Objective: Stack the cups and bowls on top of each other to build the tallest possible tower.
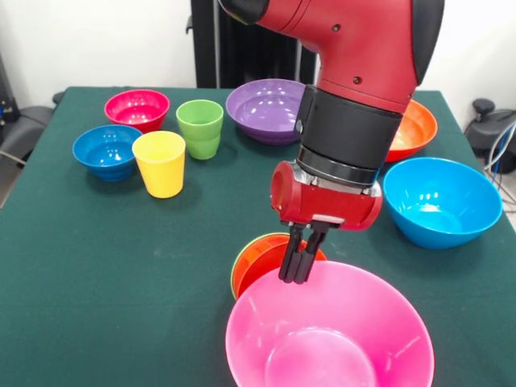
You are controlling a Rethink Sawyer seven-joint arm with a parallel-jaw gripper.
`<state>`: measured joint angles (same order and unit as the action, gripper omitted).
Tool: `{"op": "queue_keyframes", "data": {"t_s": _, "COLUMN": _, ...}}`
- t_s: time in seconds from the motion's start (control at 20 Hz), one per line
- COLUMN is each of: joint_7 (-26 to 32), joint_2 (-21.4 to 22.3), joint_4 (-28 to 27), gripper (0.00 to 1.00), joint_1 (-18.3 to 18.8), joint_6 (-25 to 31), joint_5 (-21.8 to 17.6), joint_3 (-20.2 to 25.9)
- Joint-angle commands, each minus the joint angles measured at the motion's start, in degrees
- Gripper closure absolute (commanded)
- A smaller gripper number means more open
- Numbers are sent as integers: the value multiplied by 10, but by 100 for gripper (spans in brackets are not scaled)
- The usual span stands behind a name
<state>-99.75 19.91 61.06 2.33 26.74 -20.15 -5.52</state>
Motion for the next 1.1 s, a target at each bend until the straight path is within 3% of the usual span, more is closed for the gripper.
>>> {"op": "queue_keyframes", "data": {"t_s": 0.05, "joint_7": -10, "joint_2": -21, "joint_4": 67, "gripper": 100, "joint_1": -5, "joint_6": 57, "joint_5": 8, "joint_3": 55}}
{"op": "queue_keyframes", "data": {"t_s": 0.55, "joint_7": 6, "joint_2": -13, "joint_4": 83, "gripper": 100, "joint_1": 0, "joint_6": 77, "joint_5": 6, "joint_3": 55}}
{"op": "queue_keyframes", "data": {"t_s": 0.7, "joint_7": -23, "joint_2": -12, "joint_4": 84, "gripper": 100, "joint_1": -5, "joint_6": 70, "joint_5": 11, "joint_3": 43}}
{"op": "queue_keyframes", "data": {"t_s": 1.1, "joint_7": -12, "joint_2": -15, "joint_4": 90, "gripper": 100, "joint_1": -5, "joint_6": 71, "joint_5": 1, "joint_3": 37}}
